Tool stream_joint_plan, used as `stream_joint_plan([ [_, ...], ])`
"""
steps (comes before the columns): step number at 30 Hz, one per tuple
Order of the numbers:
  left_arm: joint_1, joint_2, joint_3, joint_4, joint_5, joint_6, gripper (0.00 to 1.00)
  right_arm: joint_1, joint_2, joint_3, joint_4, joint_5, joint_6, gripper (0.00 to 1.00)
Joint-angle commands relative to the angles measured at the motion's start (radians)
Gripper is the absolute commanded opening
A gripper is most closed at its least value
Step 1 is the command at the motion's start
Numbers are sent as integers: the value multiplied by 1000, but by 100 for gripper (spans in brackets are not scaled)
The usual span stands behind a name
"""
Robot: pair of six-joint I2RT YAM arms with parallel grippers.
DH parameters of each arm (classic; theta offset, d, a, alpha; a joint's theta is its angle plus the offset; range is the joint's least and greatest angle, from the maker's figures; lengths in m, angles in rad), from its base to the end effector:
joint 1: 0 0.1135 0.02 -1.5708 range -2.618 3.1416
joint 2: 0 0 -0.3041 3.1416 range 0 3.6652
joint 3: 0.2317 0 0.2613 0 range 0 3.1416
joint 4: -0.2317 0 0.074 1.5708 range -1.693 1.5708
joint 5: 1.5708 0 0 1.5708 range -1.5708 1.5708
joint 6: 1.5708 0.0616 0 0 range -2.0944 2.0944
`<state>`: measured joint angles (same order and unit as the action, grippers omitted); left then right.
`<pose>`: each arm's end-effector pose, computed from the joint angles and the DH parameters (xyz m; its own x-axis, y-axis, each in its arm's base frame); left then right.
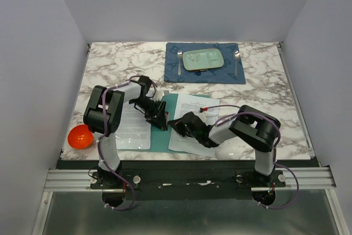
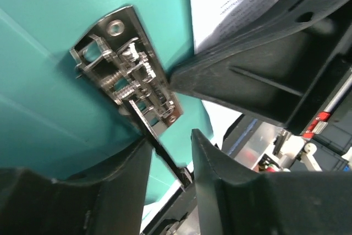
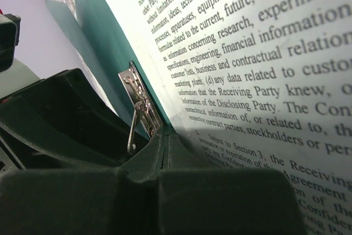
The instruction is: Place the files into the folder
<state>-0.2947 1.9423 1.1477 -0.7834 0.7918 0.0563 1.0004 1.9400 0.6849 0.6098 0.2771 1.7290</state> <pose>0.3227 -0.1438 0.1401 -0.9441 0.3279 -0.0329 0.2527 0.6563 -0.7109 0.2152 0.3042 0.0938 -0.6318 0.7743 -0.0366 0.4297 0.3891 0.8149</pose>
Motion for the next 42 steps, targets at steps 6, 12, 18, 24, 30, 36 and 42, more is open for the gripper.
stream_joint_plan([
  [6, 14, 15, 23, 29, -2, 72, 75, 56, 162, -90, -509, -108, -75, 0],
  [12, 54, -45, 107, -75, 20, 102, 99, 55, 136, -97, -512, -92, -78, 0],
  [18, 68, -172, 205, -171, 60, 99, 99, 49, 27, -93, -513, -9, -172, 0],
  [24, 89, -341, 253, -200, -29, 102, 99, 29, -113, -9, -510, 114, -437, 1],
  [30, 109, -382, 189, -111, -436, 148, 99, 20, -199, 93, -510, 114, -638, 0],
  [36, 140, -341, 81, 13, -635, 155, 99, 18, -184, 149, -400, -27, -729, 0],
  [42, 140, -299, -26, 130, -808, 172, 99, 20, -158, 176, -254, -186, -747, 0],
])
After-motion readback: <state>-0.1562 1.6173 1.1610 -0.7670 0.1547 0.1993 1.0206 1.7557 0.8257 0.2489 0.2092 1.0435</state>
